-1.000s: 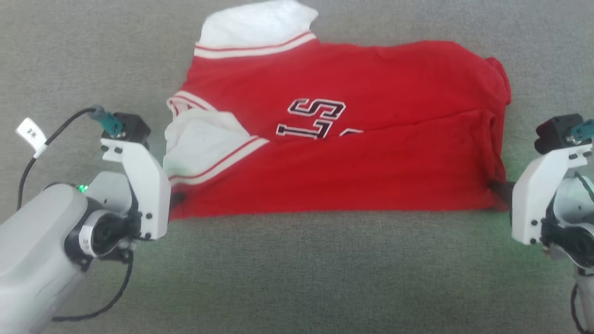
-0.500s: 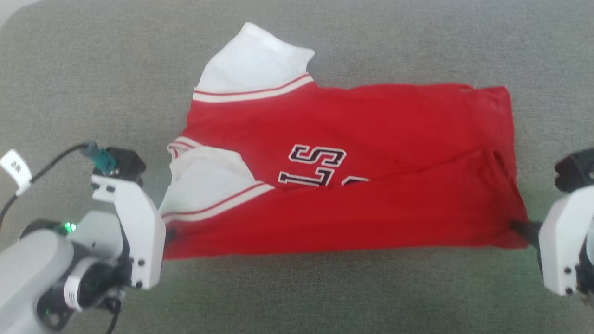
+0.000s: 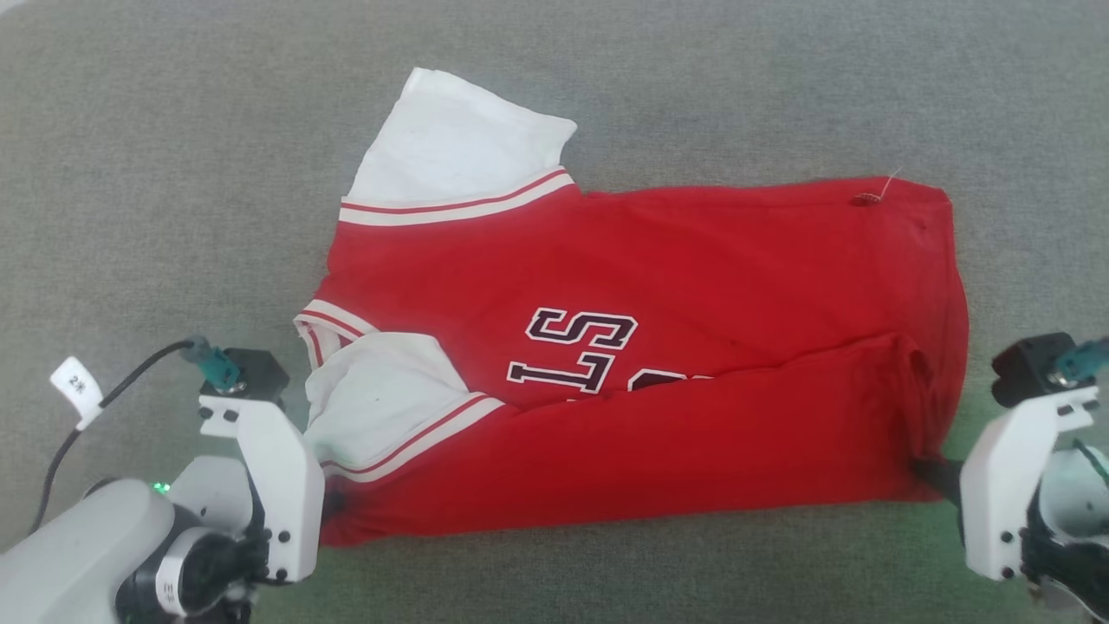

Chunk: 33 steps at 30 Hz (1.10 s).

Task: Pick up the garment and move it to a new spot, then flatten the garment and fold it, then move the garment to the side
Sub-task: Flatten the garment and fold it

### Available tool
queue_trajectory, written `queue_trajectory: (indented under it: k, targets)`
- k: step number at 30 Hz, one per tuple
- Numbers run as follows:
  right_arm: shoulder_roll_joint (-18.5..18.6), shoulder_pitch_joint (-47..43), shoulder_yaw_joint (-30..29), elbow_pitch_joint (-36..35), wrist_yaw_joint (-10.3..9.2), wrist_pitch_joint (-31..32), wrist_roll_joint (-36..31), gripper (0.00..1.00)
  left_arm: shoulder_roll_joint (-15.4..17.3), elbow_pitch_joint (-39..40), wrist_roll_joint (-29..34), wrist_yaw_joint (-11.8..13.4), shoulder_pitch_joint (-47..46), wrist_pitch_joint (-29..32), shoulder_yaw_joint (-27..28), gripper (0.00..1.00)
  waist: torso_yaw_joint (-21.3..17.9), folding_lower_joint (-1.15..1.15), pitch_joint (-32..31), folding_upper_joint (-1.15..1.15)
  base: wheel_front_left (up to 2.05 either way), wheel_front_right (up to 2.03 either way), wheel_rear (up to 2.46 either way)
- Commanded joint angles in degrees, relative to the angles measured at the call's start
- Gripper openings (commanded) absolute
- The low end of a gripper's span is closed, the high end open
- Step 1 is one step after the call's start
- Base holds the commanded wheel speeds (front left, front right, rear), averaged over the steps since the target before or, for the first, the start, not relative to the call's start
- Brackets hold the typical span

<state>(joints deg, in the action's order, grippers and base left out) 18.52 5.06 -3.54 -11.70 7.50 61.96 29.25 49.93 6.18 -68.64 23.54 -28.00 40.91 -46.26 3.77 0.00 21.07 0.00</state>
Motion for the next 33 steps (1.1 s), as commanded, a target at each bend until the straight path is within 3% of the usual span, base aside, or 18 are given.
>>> queue_trajectory:
  k: [1,2,4,5,6,7,13,20,25,33]
  targets:
    - [-0.20,0.95,1.20,2.63,-0.02,-1.20,-0.42,0.00,-1.24,-2.67,0.15,-0.90,-0.77,-0.71,-0.39,0.07,-0.20,0.00,0.05,0.00,0.00,0.00,0.00]
    - [-0.12,1.48,1.82,3.72,-0.02,-1.87,-0.60,0.01,-1.90,-4.15,-0.13,-1.21,-1.11,-0.91,-0.34,0.22,-0.31,0.00,0.01,0.00,0.00,0.00,0.00]
    - [-0.28,2.52,2.74,5.22,-0.02,-3.23,0.04,0.30,-2.24,-6.31,0.25,-1.76,-1.90,-0.63,-0.50,0.35,-0.58,0.00,-0.17,0.00,0.00,0.00,0.00]
    - [-0.22,2.97,3.09,5.92,-0.03,-3.80,0.16,0.46,-2.28,-6.89,0.27,-2.02,-2.23,-0.48,-0.46,0.68,-0.73,0.00,-0.33,0.00,0.00,0.00,0.00]
    - [-0.04,3.33,3.43,6.51,-0.03,-4.31,0.34,0.84,-2.23,-7.11,0.06,-2.25,-2.61,-0.41,-0.18,0.92,-0.85,0.00,-0.51,0.00,0.00,0.00,0.00]
    - [0.12,3.68,3.71,6.66,-0.03,-4.89,0.67,1.00,-1.74,-7.04,0.29,-2.42,-3.00,-0.32,0.03,1.00,-0.99,0.00,-0.75,0.00,0.00,0.00,0.00]
    - [1.58,4.20,3.85,5.80,-0.06,-7.12,1.92,1.00,1.75,-3.54,1.18,-1.38,-4.58,0.73,1.43,1.00,-2.09,0.00,-2.08,0.00,0.00,0.00,0.00]
    - [1.25,6.01,3.45,0.86,-0.01,-13.94,1.78,1.00,8.25,3.91,3.78,1.24,-8.55,3.67,3.56,1.00,-5.06,0.00,-2.92,0.00,0.00,0.00,0.00]
    - [-0.02,8.68,4.76,-1.90,-0.01,-23.96,-0.13,1.00,8.73,2.74,6.47,-1.99,-13.79,2.61,4.79,1.00,-9.06,0.00,-2.57,0.00,0.00,0.00,0.00]
    - [-4.37,14.48,7.82,0.37,-0.01,-45.21,-6.09,1.00,5.87,-9.22,9.48,-7.55,-22.86,2.40,5.18,1.00,-17.45,0.00,-0.86,0.00,0.00,0.00,0.00]
